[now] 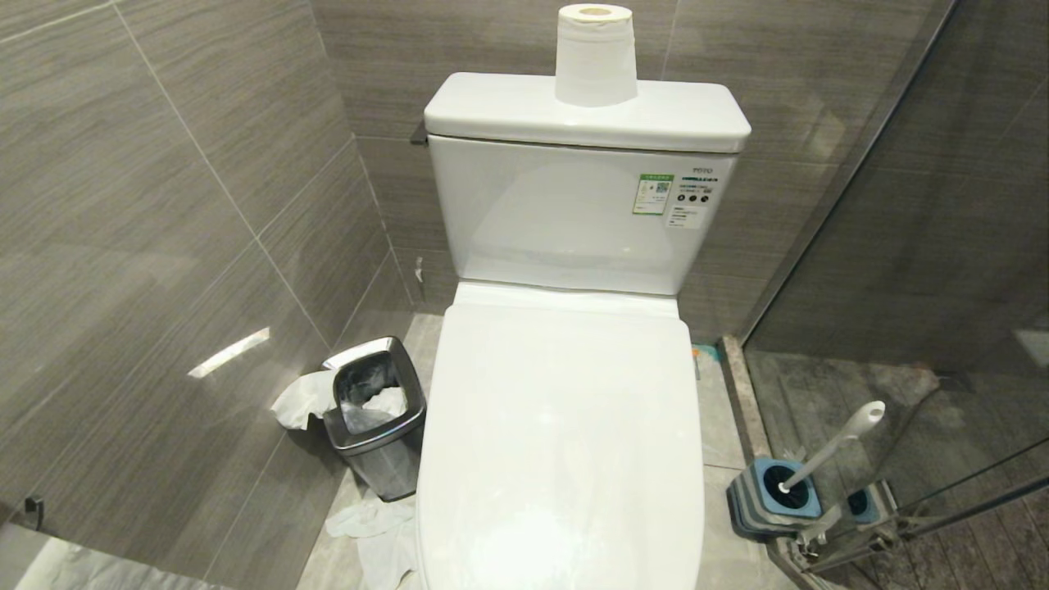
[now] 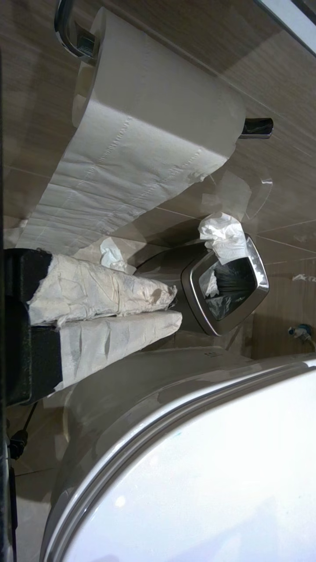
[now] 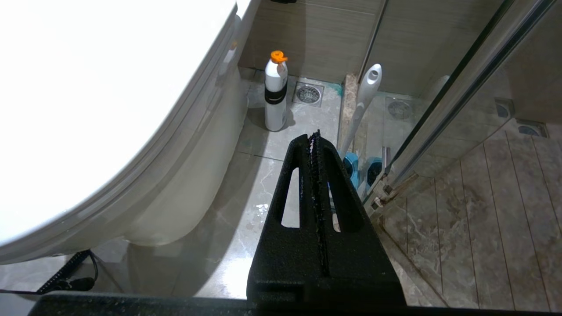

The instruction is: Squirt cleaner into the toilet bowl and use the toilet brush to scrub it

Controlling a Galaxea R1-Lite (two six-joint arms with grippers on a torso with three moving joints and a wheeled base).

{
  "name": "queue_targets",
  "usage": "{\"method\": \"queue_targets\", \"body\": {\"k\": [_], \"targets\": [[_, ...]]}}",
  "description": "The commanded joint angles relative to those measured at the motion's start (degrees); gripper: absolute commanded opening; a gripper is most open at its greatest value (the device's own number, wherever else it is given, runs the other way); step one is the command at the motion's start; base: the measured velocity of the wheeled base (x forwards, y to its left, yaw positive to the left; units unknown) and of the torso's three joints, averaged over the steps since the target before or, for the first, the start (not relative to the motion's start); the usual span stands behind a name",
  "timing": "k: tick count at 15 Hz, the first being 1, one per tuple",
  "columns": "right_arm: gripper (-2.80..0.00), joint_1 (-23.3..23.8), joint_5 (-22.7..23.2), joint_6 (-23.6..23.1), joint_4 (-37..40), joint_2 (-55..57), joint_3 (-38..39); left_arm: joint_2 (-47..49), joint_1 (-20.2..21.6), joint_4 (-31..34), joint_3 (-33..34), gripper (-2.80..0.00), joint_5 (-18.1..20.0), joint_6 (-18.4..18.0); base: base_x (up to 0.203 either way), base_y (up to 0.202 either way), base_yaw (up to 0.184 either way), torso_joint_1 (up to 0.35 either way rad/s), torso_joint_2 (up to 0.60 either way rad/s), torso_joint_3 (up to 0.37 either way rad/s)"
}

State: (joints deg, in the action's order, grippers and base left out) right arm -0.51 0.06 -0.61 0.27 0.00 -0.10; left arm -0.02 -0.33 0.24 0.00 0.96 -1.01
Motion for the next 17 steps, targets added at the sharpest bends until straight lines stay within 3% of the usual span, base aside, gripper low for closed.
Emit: {"method": "queue_targets", "body": {"k": [1,17], "targets": [[-2.80,-0.02,-0.06,-0.01,0.00,0.09,0.01,0.02,-0.02,0.02,0.09,-2.80,0.00,0.04,0.000,0.000,0.000,0.000,0.00,0.000],[-2.80,-0.02,-0.23,0.97,0.00,0.09,0.01,0.02,-0.02,0.02,0.09,-2.80,0.00,-0.03,0.000,0.000,0.000,0.000,0.00,0.000]]}}
